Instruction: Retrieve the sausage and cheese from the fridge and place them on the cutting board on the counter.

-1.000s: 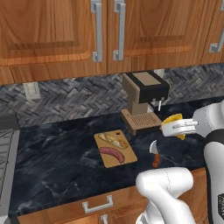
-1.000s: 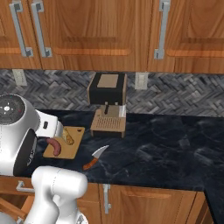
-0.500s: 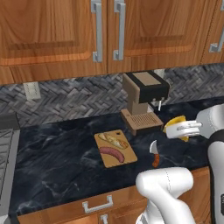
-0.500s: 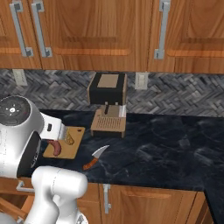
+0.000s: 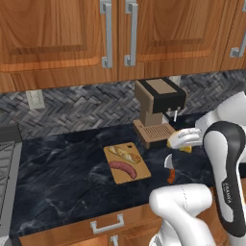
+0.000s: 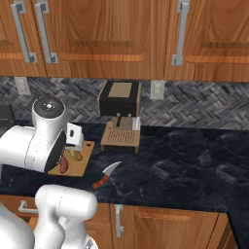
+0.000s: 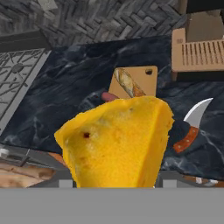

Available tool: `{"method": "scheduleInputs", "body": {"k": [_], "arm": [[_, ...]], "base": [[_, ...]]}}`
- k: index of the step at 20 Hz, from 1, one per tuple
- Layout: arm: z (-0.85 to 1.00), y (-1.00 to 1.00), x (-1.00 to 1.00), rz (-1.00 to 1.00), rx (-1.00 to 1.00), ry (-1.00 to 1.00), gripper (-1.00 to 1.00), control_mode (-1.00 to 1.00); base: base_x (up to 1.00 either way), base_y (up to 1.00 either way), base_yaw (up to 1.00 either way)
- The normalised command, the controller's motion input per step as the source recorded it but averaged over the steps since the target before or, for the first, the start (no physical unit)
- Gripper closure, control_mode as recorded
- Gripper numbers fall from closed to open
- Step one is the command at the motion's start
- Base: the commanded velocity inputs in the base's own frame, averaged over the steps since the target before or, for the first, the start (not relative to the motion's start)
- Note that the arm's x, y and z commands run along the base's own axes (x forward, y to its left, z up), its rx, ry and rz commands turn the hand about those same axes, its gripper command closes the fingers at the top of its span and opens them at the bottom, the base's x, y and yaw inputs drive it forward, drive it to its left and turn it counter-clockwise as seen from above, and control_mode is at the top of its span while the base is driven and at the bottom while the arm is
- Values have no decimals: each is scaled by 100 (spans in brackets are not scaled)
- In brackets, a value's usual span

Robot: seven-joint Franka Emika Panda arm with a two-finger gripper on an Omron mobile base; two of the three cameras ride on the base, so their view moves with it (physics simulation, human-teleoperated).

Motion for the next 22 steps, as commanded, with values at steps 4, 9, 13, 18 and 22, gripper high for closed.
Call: {"method": "scheduleInputs", "body": {"k": [4,9,13,18,22], "arm": [[-43,26,59,8,-3,5,100,-100],[-64,37,8,7,-2,0,100,-100],[-44,10,26,1,0,0,100,-100],[-7,0,15,0,0,0,100,-100],[0,0,6,-1,0,0,100,-100]], "base": [[0,0,0],[0,0,0],[0,0,0],[0,0,0],[0,0,0]]}}
